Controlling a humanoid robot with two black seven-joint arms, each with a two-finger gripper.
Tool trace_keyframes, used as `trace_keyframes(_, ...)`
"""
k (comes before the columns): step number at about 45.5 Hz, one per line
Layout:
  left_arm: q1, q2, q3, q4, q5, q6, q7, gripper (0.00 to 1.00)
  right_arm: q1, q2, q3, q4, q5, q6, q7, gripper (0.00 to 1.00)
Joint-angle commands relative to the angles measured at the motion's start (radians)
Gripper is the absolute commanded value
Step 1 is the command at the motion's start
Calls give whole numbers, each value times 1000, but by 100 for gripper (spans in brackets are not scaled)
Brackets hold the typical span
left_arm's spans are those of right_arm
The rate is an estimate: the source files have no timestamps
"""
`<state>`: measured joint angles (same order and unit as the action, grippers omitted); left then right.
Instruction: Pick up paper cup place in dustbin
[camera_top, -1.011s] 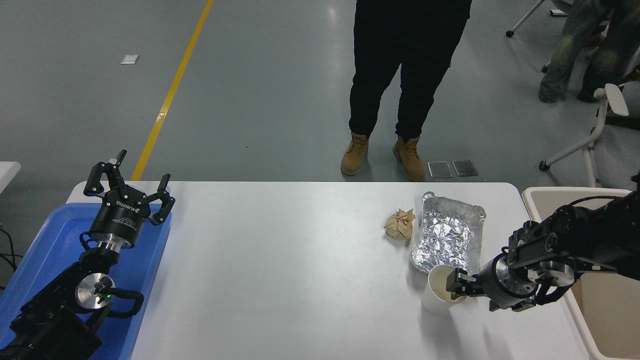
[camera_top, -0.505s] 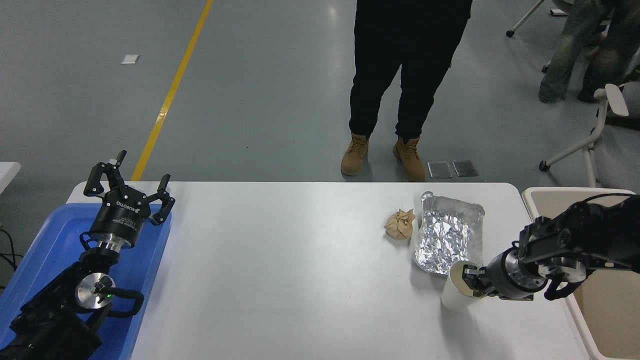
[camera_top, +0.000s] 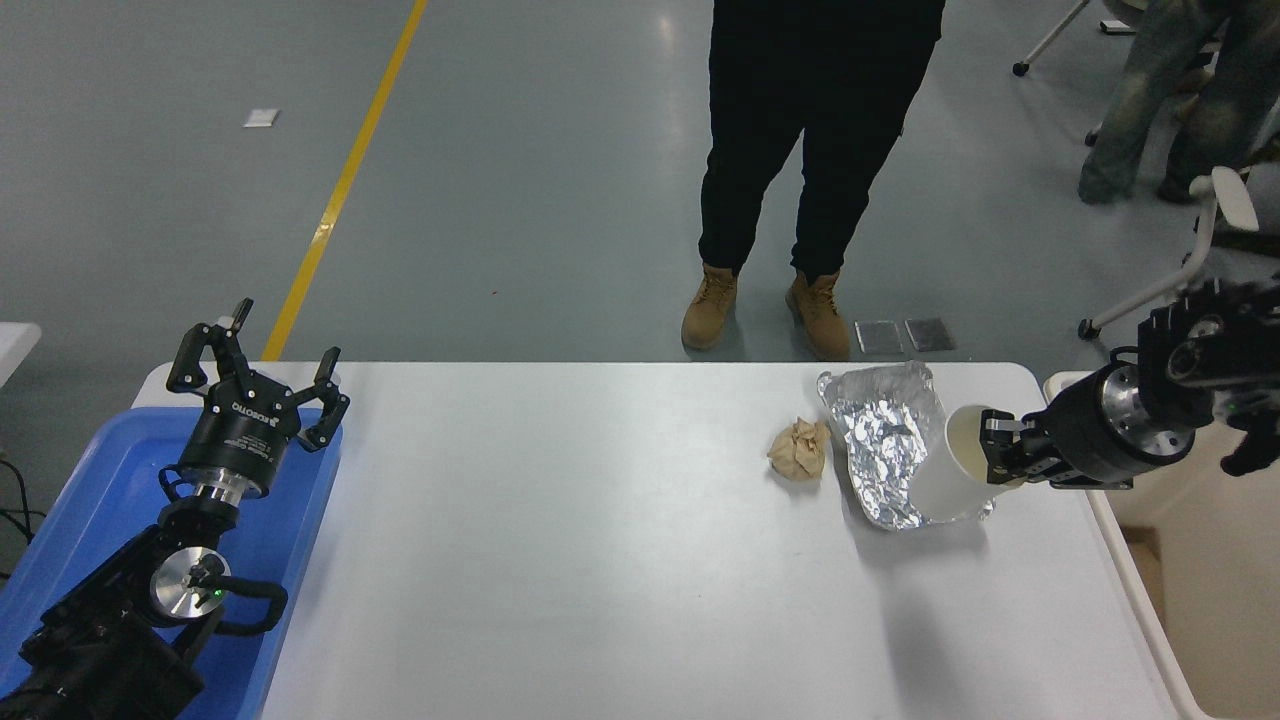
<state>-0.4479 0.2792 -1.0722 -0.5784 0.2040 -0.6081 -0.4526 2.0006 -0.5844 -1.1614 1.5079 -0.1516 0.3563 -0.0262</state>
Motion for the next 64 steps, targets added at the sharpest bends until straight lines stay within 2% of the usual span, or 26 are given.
trace_keyframes(1, 0, 0, 0, 0, 0, 1, 0, 98, 194, -58, 8, 32, -14, 122, 0, 0)
trace_keyframes(16, 0, 0, 0, 2, 0, 1, 0, 98, 372, -95, 9, 32, -13, 236, 0, 0)
trace_keyframes(35, 0, 0, 0, 0, 0, 1, 0, 98, 305, -97, 22, -43, -11, 216, 0, 0)
trace_keyframes(53, 0, 0, 0, 2, 0, 1, 0, 98, 44, -192, 112, -422, 26, 175, -3, 0)
trace_keyframes(64, 0, 0, 0, 0, 0, 1, 0, 98, -317, -183, 163, -845, 167, 75, -4, 0)
